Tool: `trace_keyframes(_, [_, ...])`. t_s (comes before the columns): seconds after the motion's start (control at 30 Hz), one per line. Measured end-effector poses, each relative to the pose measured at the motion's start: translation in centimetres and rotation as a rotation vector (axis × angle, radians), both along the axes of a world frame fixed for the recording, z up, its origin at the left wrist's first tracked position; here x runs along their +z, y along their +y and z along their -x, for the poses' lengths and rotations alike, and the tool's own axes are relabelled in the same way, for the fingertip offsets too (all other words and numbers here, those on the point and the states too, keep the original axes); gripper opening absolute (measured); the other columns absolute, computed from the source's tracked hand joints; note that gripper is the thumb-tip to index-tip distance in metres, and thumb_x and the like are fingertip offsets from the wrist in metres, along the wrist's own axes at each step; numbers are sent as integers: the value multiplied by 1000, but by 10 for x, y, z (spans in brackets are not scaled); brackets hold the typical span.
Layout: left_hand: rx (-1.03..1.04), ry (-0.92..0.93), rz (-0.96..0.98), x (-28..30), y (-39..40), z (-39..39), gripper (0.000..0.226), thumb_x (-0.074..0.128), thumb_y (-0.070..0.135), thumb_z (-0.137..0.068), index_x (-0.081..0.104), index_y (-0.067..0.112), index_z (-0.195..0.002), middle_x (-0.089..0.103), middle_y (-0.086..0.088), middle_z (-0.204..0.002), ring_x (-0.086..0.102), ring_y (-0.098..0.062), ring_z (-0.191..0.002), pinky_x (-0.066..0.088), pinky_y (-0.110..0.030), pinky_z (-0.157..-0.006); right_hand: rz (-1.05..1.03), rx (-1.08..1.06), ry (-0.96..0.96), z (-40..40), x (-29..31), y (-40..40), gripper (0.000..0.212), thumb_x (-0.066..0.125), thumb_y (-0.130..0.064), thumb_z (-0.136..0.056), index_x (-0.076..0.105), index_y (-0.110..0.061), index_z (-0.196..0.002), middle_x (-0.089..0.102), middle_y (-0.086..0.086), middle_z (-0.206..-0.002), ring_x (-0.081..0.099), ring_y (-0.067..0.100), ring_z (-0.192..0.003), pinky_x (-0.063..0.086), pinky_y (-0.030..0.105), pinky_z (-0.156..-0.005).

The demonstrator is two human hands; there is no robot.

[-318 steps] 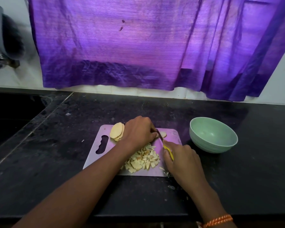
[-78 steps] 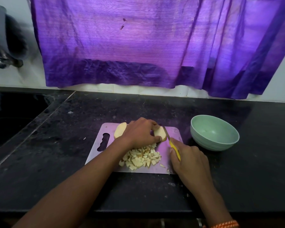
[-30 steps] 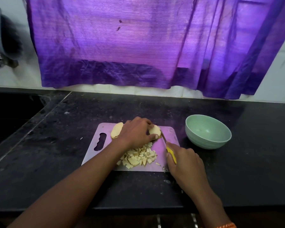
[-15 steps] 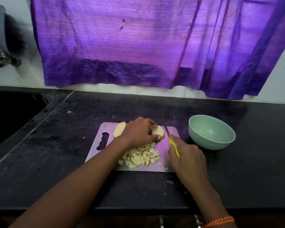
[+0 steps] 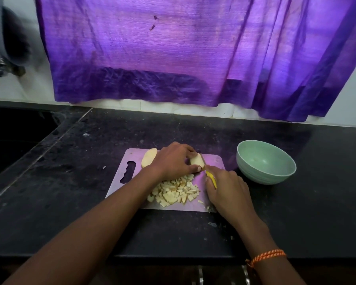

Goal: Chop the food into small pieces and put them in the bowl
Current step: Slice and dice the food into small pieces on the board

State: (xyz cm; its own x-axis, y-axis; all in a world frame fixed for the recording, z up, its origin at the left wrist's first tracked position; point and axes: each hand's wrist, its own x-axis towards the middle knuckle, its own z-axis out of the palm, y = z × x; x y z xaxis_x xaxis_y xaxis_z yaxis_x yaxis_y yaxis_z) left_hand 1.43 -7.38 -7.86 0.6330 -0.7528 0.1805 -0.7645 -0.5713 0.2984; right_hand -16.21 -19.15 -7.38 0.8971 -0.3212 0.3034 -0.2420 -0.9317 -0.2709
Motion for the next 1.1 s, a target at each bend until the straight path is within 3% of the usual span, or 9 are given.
trace_keyframes(0.2, [27, -8, -19, 3, 1, 3, 65, 66, 68, -93, 67, 27, -143, 59, 16, -150, 51, -15, -135, 49, -43, -103, -14, -30, 19, 17, -2, 3, 45, 43, -41, -103, 45, -40, -148, 65, 7, -106, 62, 31, -97, 46, 40, -77])
trace_keyframes(0.5, [22, 31, -17, 7, 2, 7, 66, 67, 66, -94, 65, 26, -146, 57, 16, -152, 48, -15, -139, 50, -44, -103, -56, -36, -24, 46, -14, -3, 47, 43, -48, -102, 45, -44, -149, 68, 3, -95, 63, 27, -88, 52, 40, -74])
trace_keyframes(0.7, [20, 35, 14, 6, 2, 4, 65, 70, 65, -92, 66, 26, -145, 59, 16, -150, 49, -15, -137, 51, -43, -102, -128, -19, -110, 39, -11, 2, 48, 49, -42, -101, 49, -41, -149, 71, 3, -93, 62, 24, -84, 47, 37, -69])
trace_keyframes(0.87, [26, 25, 45, 3, 2, 3, 67, 73, 69, -88, 70, 27, -140, 64, 15, -145, 53, -14, -132, 54, -44, -99, -41, -68, -107, 12, -2, 6, 48, 45, -38, -103, 44, -37, -151, 67, 9, -91, 52, 26, -77, 34, 35, -66])
trace_keyframes(1.1, [30, 36, 79, 0, 2, 0, 68, 76, 69, -85, 72, 27, -138, 67, 15, -142, 57, -13, -129, 56, -44, -97, -18, -53, -56, 0, -1, 4, 43, 43, -40, -105, 47, -38, -148, 69, 9, -100, 64, 32, -88, 39, 36, -67])
